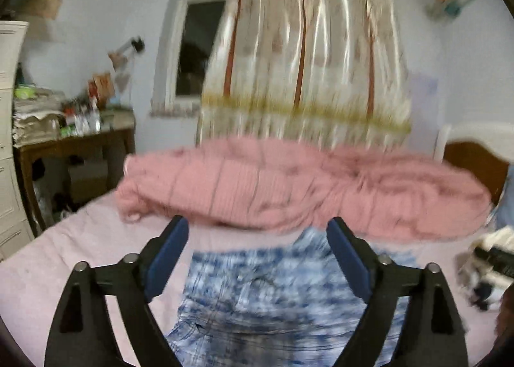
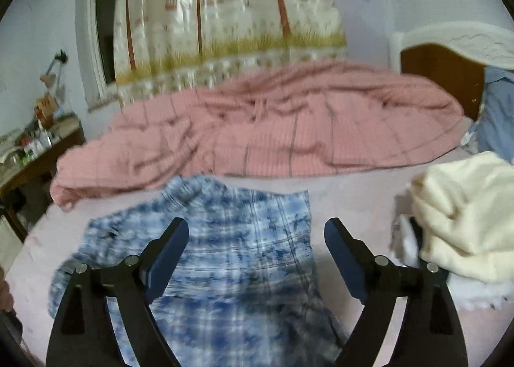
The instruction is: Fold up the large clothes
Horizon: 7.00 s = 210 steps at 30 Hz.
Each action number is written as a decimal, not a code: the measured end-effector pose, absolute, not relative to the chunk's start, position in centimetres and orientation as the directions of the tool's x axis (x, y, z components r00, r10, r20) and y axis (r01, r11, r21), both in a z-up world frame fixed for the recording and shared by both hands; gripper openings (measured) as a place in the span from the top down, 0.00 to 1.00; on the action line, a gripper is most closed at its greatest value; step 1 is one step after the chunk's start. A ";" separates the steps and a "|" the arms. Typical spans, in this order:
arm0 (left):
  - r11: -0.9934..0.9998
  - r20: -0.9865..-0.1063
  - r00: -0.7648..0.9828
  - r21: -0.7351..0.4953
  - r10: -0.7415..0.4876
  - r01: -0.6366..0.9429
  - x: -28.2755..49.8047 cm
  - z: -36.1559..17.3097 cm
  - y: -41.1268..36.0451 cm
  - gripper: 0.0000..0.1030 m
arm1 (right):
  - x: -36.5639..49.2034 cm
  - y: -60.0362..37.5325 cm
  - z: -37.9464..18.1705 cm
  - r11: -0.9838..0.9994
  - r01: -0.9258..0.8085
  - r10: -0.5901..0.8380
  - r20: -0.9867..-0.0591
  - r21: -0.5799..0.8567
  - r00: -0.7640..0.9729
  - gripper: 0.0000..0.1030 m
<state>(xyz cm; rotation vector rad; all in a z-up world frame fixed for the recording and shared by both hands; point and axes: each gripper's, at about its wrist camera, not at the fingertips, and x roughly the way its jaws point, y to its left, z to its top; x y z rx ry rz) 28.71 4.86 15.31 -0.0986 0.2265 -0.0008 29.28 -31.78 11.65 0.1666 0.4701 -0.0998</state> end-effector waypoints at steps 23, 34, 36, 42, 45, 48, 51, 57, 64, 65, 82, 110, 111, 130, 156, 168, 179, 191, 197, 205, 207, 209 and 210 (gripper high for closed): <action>0.999 -0.025 0.999 -0.014 -0.039 0.038 9.6 21.0 5.6 0.01 | 8.8 -24.1 21.1 0.995 -0.054 0.071 -0.222 0.082 0.973 0.00; 0.999 -0.213 0.977 0.046 -0.001 0.011 14.3 13.2 5.7 0.01 | 15.6 -26.3 11.6 0.999 -0.005 0.019 -0.440 0.034 0.898 0.00; 0.999 -0.264 0.964 0.047 -0.005 0.018 15.8 10.7 5.7 0.01 | 17.7 -27.0 8.6 1.000 0.009 0.004 -0.519 0.023 0.855 0.00; 0.994 -0.474 0.880 0.094 -0.009 0.060 21.6 2.4 5.1 0.01 | 23.5 -28.9 -0.9 0.997 -0.057 0.078 -0.753 0.053 0.653 0.00; 0.986 -0.521 0.853 0.153 0.021 0.070 23.3 -0.5 4.7 0.03 | 24.8 -28.5 -3.8 0.989 -0.145 0.074 -0.821 -0.010 0.566 0.00; 0.978 -0.588 0.809 0.158 -0.017 0.135 24.8 -2.6 4.1 0.03 | 25.9 -28.6 -5.7 0.985 -0.121 -0.037 -0.830 -0.124 0.557 0.01; 0.964 -0.676 0.737 0.175 -0.032 0.202 26.6 -5.3 3.1 0.04 | 26.9 -29.0 -6.8 0.987 -0.104 -0.047 -0.828 -0.126 0.559 0.01; 0.965 -0.780 0.625 0.140 -0.030 0.221 28.6 -7.8 3.0 0.02 | 27.2 -27.9 -6.3 0.970 -0.137 -0.069 -0.771 -0.199 0.634 0.11; 0.951 -0.724 0.676 0.286 0.134 0.117 28.7 -7.4 4.8 0.08 | 27.0 -27.9 -6.0 0.942 -0.058 -0.207 -0.709 -0.331 0.675 0.66; 0.952 -0.724 0.676 0.287 0.142 0.108 29.0 -7.4 5.1 0.08 | 27.3 -28.3 -6.1 0.942 -0.041 -0.220 -0.709 -0.332 0.670 0.66; 0.984 -0.733 0.678 0.153 0.051 0.091 23.4 -4.1 7.6 0.98 | 20.3 -29.5 -1.9 0.971 -0.005 -0.168 -0.703 -0.237 0.692 0.96; 0.999 -0.756 0.654 -0.031 0.004 -0.043 41.2 1.9 9.2 0.97 | 38.0 -30.9 4.6 0.992 0.063 -0.124 -0.690 -0.114 0.713 0.96; 0.998 -0.763 0.646 -0.037 0.003 -0.048 42.5 1.3 9.1 0.97 | 39.6 -30.9 3.7 0.991 0.072 -0.129 -0.704 -0.111 0.698 0.96; 0.999 -0.759 0.651 -0.012 0.016 -0.038 50.1 -4.6 8.3 0.97 | 47.9 -32.1 -2.0 0.990 0.133 -0.129 -0.716 -0.051 0.686 0.96; 0.970 -0.734 0.653 -0.032 -0.186 0.241 44.1 0.6 0.9 0.01 | 43.8 -27.1 1.8 0.978 -0.164 0.205 -0.781 0.133 0.590 0.16; 0.962 -0.800 0.587 0.049 -0.123 0.269 46.4 -7.4 -2.7 0.00 | 46.1 -23.2 -5.9 0.979 -0.182 0.170 -0.867 0.093 0.468 0.09; 0.980 -0.702 0.700 0.016 -0.131 0.199 44.3 -2.6 -0.9 0.04 | 44.2 -24.9 -2.2 0.982 -0.087 0.186 -0.839 0.165 0.511 0.17; 0.996 -0.749 0.659 0.020 0.071 -0.085 47.9 -6.6 6.1 0.14 | 40.5 -30.1 -4.3 0.988 0.112 0.027 -0.841 0.104 0.540 0.38; 0.997 -0.747 0.661 0.022 0.063 -0.070 48.3 -6.9 6.4 0.14 | 41.1 -37.1 -5.0 0.923 0.184 0.202 -0.832 0.338 0.517 0.93; 0.998 -0.701 0.711 0.004 0.049 -0.065 47.2 -2.5 8.6 0.26 | 39.8 -37.4 -1.8 0.940 0.196 0.100 -0.774 0.280 0.625 1.00; 0.997 -0.716 0.697 -0.011 0.043 -0.073 47.3 -2.0 9.9 0.59 | 39.7 -37.1 -0.8 0.950 0.162 0.095 -0.741 0.267 0.665 1.00; 0.995 -0.757 0.654 -0.064 0.006 -0.083 48.1 -2.7 11.6 0.80 | 39.9 -36.8 -0.7 0.957 0.090 0.142 -0.718 0.275 0.681 1.00; 0.992 -0.772 0.636 -0.090 -0.013 -0.089 48.5 -3.3 12.3 0.86 | 40.3 -35.9 -1.2 0.969 0.045 0.149 -0.724 0.242 0.674 1.00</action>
